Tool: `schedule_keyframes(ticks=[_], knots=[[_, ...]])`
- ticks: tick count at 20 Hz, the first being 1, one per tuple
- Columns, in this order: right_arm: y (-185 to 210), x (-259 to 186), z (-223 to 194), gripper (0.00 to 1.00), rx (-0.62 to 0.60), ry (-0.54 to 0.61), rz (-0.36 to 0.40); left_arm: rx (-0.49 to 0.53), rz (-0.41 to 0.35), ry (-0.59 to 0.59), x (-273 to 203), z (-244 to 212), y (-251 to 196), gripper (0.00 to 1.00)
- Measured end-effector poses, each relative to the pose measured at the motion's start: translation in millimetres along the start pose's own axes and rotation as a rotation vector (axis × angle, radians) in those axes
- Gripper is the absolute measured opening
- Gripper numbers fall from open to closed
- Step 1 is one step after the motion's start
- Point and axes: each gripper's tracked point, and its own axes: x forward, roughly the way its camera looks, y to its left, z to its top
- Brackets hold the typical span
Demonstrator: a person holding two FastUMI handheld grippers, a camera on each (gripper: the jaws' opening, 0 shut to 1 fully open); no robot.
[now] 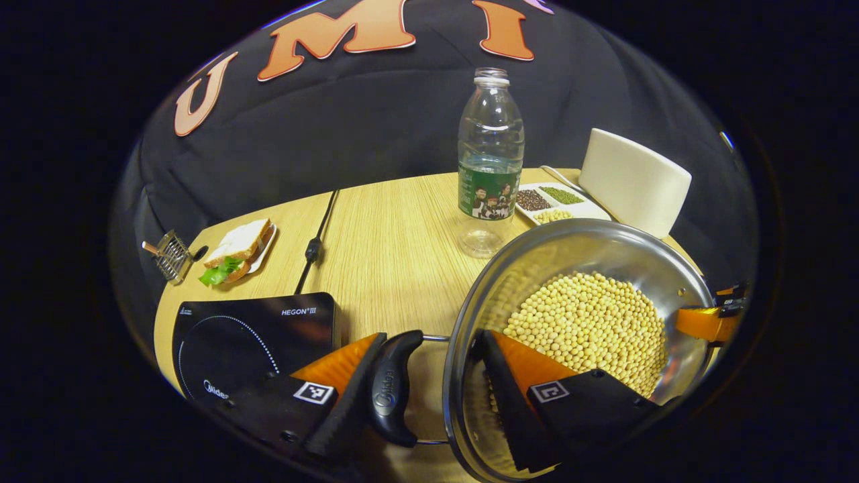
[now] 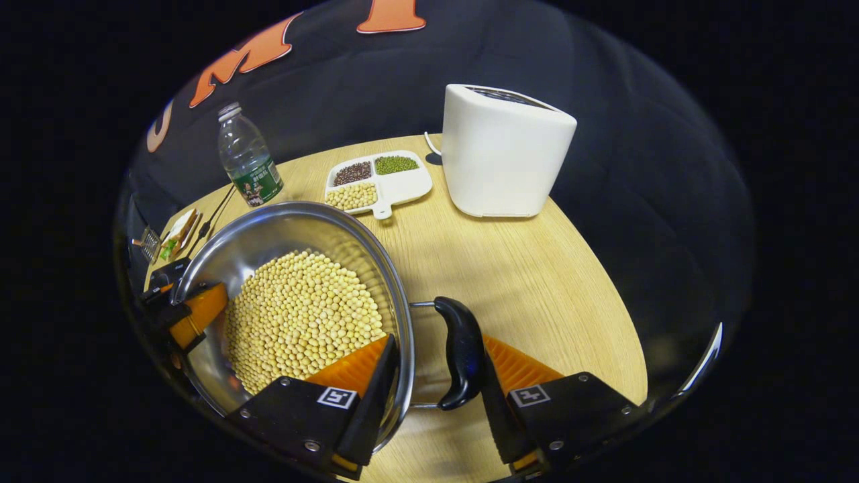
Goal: First push the handle of the pot to place it horizontally, then grasp the pot with both hands and set it on the induction cooktop.
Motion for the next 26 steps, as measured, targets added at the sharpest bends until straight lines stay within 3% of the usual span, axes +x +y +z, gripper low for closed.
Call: schedule_keyframes(ticks=[4,15,22,26], knots=[[0.9,-0.3,0.5,0.62,0.029,-0.018,-0.020,-0.005,0.034,-0.016,-2.6,1.3,0.3,0.89],[21.1,-35.6,13.1,0.61,0.014,-0.090,-0.014,-0.044,0.075,-0.039,-30.6,12.5,20.7,0.89],[67.5,-86.4,33.0,0.61,-0.020,-0.159,0.024,-0.079,0.092,-0.061,-77.2,23.8,71.0,0.88],[106.9,-110.7,37.8,0.61,-0.041,-0.174,0.063,-0.074,0.139,-0.090,-107.3,33.9,111.4,0.88]])
